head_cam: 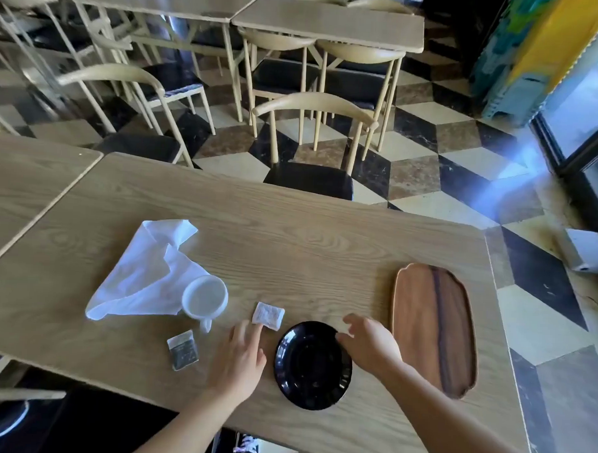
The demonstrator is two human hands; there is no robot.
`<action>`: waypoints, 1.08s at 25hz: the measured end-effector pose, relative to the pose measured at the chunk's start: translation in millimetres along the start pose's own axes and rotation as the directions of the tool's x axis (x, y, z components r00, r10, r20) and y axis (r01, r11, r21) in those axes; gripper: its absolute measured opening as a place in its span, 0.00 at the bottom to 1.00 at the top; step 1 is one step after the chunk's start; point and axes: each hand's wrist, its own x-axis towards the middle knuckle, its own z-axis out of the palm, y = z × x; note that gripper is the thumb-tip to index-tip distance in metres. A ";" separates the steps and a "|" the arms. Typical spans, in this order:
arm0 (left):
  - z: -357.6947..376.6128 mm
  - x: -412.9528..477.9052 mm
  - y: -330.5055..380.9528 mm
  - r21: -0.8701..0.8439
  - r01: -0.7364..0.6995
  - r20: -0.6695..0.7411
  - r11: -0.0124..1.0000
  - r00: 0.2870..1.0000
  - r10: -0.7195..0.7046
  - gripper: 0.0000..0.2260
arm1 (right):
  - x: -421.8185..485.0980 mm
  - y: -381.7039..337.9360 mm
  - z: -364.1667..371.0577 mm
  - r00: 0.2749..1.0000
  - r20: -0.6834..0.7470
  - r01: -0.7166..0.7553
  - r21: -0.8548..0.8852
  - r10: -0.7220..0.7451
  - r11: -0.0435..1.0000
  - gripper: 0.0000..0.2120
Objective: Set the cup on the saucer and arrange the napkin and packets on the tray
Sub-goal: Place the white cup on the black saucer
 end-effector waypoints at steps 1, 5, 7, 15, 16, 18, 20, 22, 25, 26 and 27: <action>4.5 0.2 -3.8 0.024 0.013 0.003 1.000 1.000 -0.013 0.22 | -3.0 0.9 5.6 0.999 0.020 -0.029 -0.005 0.029 1.000 0.20; 25.0 14.7 -14.2 0.068 -0.015 -0.091 0.998 0.996 0.021 0.24 | -6.8 6.5 33.6 0.996 0.023 -0.088 0.082 0.086 0.993 0.12; 34.3 21.6 -15.0 0.079 -0.005 -0.100 0.997 0.995 0.013 0.23 | -1.6 9.2 40.5 0.993 -0.026 -0.106 0.152 0.111 0.983 0.10; 51.9 21.9 -18.6 0.097 0.011 -0.111 0.995 0.994 0.000 0.26 | 20.3 18.0 42.4 0.990 -0.057 -0.108 0.272 0.128 0.956 0.07; 53.7 22.4 -19.8 0.101 0.010 -0.126 0.995 0.992 0.003 0.26 | 24.0 18.9 40.5 0.990 -0.060 -0.106 0.283 0.128 0.953 0.06; 56.3 22.7 -21.1 0.102 0.014 -0.116 0.995 0.993 -0.002 0.26 | 33.8 21.4 35.5 0.986 -0.077 -0.114 0.325 0.147 0.939 0.06; 58.5 23.2 -22.3 0.091 0.012 -0.121 0.996 0.993 0.000 0.26 | 47.1 22.8 27.7 0.978 -0.115 -0.123 0.355 0.174 0.927 0.06; 59.8 23.5 -23.9 0.081 0.010 -0.128 0.997 0.992 0.000 0.26 | 63.4 21.8 17.8 0.965 -0.149 -0.140 0.398 0.215 0.907 0.07; 59.9 23.4 -24.1 0.068 0.014 -0.135 0.998 0.991 -0.004 0.26 | 90.1 18.3 3.0 0.938 -0.179 -0.176 0.493 0.297 0.852 0.08; 60.1 23.6 -24.0 0.064 0.015 -0.139 0.998 0.990 -0.006 0.26 | 98.4 16.8 -1.8 0.925 -0.189 -0.187 0.524 0.328 0.831 0.07; 60.1 23.5 -23.9 0.060 0.017 -0.141 0.998 0.990 -0.008 0.26 | 106.0 16.0 -6.2 0.912 -0.201 -0.196 0.553 0.358 0.810 0.07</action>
